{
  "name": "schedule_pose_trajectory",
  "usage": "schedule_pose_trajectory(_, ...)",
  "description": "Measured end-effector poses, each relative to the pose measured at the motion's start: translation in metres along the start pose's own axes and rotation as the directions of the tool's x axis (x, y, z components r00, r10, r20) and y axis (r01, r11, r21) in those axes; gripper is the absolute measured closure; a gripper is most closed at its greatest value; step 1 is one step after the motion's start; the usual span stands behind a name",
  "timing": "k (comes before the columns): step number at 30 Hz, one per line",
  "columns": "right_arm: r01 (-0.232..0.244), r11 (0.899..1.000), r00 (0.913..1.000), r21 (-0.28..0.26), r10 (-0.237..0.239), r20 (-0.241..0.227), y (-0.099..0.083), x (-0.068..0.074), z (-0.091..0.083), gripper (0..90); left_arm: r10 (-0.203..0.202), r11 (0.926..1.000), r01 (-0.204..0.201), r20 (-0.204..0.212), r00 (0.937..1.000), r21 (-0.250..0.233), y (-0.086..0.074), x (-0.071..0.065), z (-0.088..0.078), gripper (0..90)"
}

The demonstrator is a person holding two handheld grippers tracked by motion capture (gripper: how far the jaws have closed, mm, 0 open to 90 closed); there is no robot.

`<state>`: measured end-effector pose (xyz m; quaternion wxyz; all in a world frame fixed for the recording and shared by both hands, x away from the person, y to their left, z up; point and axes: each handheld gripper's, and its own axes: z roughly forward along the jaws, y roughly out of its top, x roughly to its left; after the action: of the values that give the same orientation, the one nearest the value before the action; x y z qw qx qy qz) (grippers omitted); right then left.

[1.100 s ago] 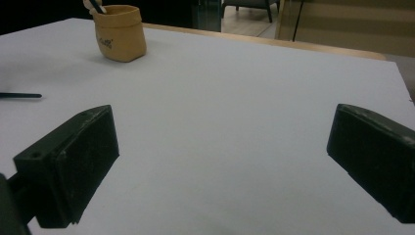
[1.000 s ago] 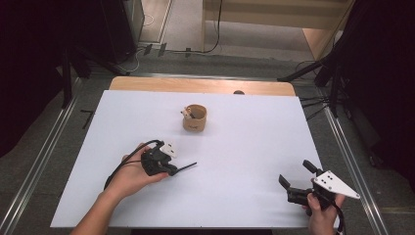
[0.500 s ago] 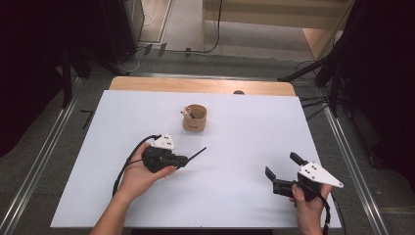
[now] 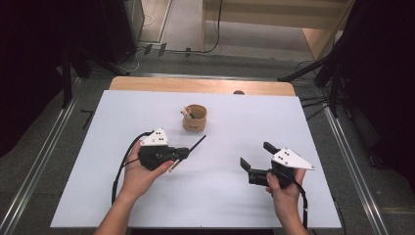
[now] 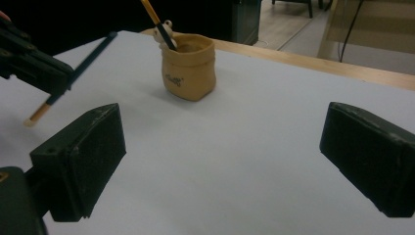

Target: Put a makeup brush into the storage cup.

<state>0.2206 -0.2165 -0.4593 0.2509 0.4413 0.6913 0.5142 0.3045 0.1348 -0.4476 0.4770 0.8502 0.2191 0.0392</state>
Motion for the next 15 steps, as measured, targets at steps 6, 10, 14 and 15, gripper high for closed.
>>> schedule_pose_trajectory(6, -0.013, 0.999, 0.9995, -0.033, 0.012, -0.029, 0.016, 0.012, 0.014, 13.7, -0.031, 0.9976, 0.033, 0.025, 0.9992, -0.060, -0.003, -0.001, 0.002, 84.7)
schedule_pose_trajectory(10, -0.032, 0.999, 0.9981, -0.029, 0.030, -0.054, 0.023, 0.020, 0.021, 13.7, -0.036, 0.9959, 0.038, 0.022, 0.9991, -0.081, -0.005, -0.004, 0.005, 84.7)
schedule_pose_trajectory(14, -0.109, 0.993, 0.9903, -0.040, 0.105, -0.092, 0.020, 0.024, 0.023, 16.6, -0.043, 0.9934, 0.048, 0.047, 0.9980, -0.104, -0.006, -0.008, 0.008, 84.7)
schedule_pose_trajectory(15, -0.124, 0.992, 0.9883, -0.026, 0.121, -0.092, 0.019, 0.026, 0.025, 19.6, -0.045, 0.9925, 0.051, 0.053, 0.9976, -0.111, -0.006, -0.010, 0.008, 84.7)
